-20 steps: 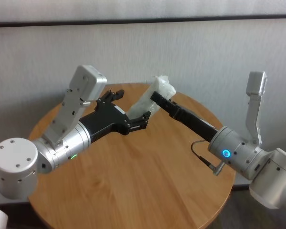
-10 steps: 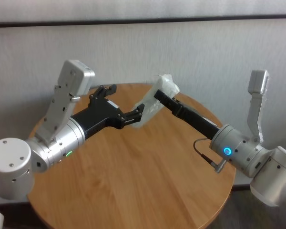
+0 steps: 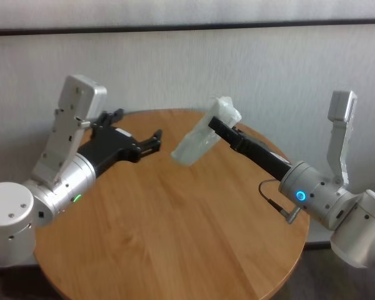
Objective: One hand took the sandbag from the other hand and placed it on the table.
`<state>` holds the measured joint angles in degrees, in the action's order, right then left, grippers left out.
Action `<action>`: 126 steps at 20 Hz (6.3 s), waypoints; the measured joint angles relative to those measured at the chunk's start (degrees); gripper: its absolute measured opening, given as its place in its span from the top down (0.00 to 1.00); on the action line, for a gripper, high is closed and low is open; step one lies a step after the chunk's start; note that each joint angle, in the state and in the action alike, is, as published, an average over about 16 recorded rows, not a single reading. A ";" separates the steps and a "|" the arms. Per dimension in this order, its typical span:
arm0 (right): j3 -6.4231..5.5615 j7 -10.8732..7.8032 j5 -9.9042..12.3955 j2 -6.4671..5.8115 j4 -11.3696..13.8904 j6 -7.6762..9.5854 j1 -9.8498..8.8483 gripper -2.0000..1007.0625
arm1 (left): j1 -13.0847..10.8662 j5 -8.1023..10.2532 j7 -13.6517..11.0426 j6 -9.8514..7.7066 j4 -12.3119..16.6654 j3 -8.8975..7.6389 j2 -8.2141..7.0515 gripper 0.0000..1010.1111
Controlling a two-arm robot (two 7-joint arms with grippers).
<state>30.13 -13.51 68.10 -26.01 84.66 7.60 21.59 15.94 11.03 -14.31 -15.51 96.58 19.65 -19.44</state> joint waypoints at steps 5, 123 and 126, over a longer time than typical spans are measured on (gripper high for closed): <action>-0.64 1.04 -0.80 -0.07 -0.11 0.51 -0.05 0.51 | -0.81 -2.05 3.58 -3.21 0.54 -1.30 0.84 0.01; -5.57 12.26 -14.10 -6.01 -5.24 15.14 -0.86 0.00 | -1.28 -4.34 6.44 -6.80 0.85 -2.08 1.77 0.01; -5.55 11.89 -14.32 -6.04 -5.00 14.92 -0.95 0.00 | -1.28 -4.34 6.44 -6.80 0.85 -2.08 1.77 0.01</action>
<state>24.58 -1.63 53.78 -32.04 79.66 22.51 20.64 14.66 6.69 -7.87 -22.32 97.43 17.58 -17.67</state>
